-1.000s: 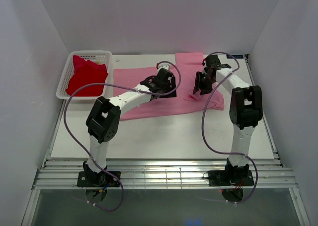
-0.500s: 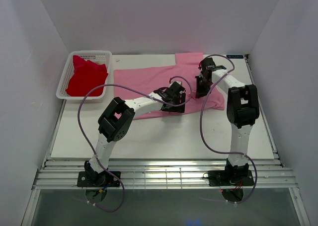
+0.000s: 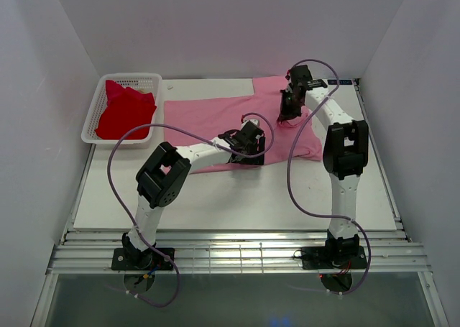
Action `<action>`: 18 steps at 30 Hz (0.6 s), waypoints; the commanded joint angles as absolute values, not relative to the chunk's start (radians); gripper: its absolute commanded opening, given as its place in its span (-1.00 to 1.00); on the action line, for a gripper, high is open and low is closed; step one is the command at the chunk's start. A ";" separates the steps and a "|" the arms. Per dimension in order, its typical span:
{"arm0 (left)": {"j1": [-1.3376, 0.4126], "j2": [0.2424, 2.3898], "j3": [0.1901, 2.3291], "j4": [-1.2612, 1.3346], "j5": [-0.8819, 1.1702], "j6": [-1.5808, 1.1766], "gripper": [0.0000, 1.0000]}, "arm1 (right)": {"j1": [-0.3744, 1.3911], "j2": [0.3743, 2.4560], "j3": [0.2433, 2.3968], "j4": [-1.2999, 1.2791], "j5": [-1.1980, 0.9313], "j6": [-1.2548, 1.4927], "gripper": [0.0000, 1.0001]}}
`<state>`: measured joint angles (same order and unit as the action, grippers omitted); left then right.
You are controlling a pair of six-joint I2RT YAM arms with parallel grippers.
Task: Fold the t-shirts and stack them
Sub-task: Fold the flattened tshirt in 1/3 of the way
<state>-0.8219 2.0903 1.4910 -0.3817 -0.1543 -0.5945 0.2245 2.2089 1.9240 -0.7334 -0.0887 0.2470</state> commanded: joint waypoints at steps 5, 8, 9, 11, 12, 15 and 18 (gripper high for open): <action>-0.824 2.048 1.433 -0.460 -0.163 -0.612 0.57 | 0.229 2.310 2.022 -0.628 -0.270 0.324 -0.66; -0.822 2.052 1.431 -0.460 -0.167 -0.609 0.57 | 0.233 2.321 2.002 -0.543 -0.388 0.344 -0.42; -0.822 2.054 1.434 -0.460 -0.167 -0.606 0.57 | 0.232 2.327 2.002 -0.529 -0.412 0.344 -0.30; -0.822 2.060 1.442 -0.463 -0.166 -0.604 0.58 | 0.236 2.329 2.014 -0.531 -0.440 0.328 -0.14; -0.824 2.062 1.446 -0.466 -0.167 -0.604 0.57 | 0.238 2.321 2.017 -0.537 -0.431 0.318 -0.13; -0.822 2.059 1.459 -0.466 -0.170 -0.604 0.58 | 0.238 2.237 1.979 -0.520 -0.362 0.276 -0.10; -0.824 2.052 1.471 -0.471 -0.178 -0.603 0.58 | 0.236 2.132 1.928 -0.526 -0.249 0.239 -0.10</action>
<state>-0.8219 2.0789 1.4719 -0.3710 -0.1696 -0.5999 0.2321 2.2784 1.9453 -0.5632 -0.3176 0.2905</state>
